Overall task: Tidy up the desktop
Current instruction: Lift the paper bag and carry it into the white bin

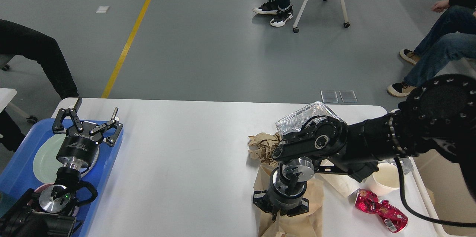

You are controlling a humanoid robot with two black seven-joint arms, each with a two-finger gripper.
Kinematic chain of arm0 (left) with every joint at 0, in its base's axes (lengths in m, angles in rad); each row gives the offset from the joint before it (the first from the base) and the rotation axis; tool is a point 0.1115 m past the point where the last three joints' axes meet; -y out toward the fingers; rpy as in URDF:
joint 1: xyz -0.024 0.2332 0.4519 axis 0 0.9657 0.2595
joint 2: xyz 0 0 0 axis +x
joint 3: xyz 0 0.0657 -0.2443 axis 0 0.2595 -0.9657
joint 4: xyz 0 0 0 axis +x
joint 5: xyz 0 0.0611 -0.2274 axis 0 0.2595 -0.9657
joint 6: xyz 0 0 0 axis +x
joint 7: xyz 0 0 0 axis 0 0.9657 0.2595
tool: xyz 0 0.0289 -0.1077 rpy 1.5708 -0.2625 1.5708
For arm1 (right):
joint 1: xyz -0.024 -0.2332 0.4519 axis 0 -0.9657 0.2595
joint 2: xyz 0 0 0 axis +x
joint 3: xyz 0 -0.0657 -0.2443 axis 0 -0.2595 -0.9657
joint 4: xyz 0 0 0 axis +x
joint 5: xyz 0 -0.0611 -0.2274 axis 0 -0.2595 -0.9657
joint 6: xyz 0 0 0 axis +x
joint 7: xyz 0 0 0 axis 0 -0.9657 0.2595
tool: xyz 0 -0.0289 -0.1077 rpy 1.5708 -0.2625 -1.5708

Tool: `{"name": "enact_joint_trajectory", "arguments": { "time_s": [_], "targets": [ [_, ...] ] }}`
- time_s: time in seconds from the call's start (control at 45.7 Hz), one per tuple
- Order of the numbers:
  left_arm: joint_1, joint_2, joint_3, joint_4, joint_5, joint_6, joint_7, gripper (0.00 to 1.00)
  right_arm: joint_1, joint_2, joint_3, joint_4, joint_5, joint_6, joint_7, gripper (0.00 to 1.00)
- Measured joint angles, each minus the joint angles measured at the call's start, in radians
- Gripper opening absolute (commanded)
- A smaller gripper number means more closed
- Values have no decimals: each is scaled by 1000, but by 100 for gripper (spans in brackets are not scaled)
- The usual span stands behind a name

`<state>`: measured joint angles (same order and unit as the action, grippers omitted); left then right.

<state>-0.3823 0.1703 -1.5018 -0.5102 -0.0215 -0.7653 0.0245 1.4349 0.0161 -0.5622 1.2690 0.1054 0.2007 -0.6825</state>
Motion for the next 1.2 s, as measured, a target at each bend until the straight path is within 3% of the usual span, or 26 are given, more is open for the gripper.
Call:
{"name": "enact_joint_trajectory", "arguments": {
  "time_s": [0.241, 0.372, 0.459, 0.7, 0.787, 0.962, 1.203],
  "targets": [
    [0, 0, 0, 0, 0, 0, 0, 96, 321, -104, -142, 208, 217, 164, 14, 0],
    [0, 0, 0, 1, 0, 1, 0, 96, 539, -169, -222, 321, 331, 255, 59, 0],
    [0, 0, 1, 1, 0, 2, -1, 96, 695, -215, -307, 377, 385, 339, 136, 0],
    [-2, 0, 2, 1, 0, 2, -2, 96, 1088, -229, -653, 423, 411, 649, 457, 0],
    [-2, 0, 2, 1, 0, 2, -2, 96, 1166, -195, -787, 424, 395, 690, 511, 0],
    [-3, 0, 2, 1, 0, 2, -3, 96, 1215, -174, -947, 424, 304, 697, 530, 0],
    [-1, 0, 2, 1, 0, 2, -3, 96, 1210, -199, -1067, 415, 272, 623, 531, 0]
  ]
}}
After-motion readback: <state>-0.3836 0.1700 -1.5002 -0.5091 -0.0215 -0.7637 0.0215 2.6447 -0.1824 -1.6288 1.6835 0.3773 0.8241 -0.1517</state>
